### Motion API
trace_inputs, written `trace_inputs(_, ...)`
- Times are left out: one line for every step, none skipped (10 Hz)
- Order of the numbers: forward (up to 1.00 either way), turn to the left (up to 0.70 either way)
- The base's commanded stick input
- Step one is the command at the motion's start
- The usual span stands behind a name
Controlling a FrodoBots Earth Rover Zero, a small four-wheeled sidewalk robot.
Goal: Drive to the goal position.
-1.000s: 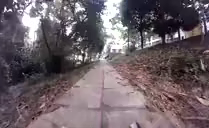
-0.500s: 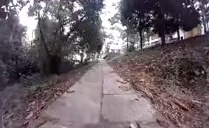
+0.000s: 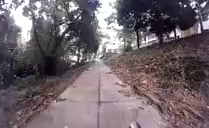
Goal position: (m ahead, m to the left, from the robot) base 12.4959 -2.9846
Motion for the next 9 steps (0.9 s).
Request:
trace_inputs(0.7,0.01)
trace_inputs(0.7,0.01)
trace_inputs(0.7,0.01)
trace_inputs(0.7,0.01)
trace_inputs(0.7,0.01)
trace_inputs(0.7,0.01)
trace_inputs(0.7,0.01)
trace_inputs(0.7,0.01)
trace_inputs(0.7,0.01)
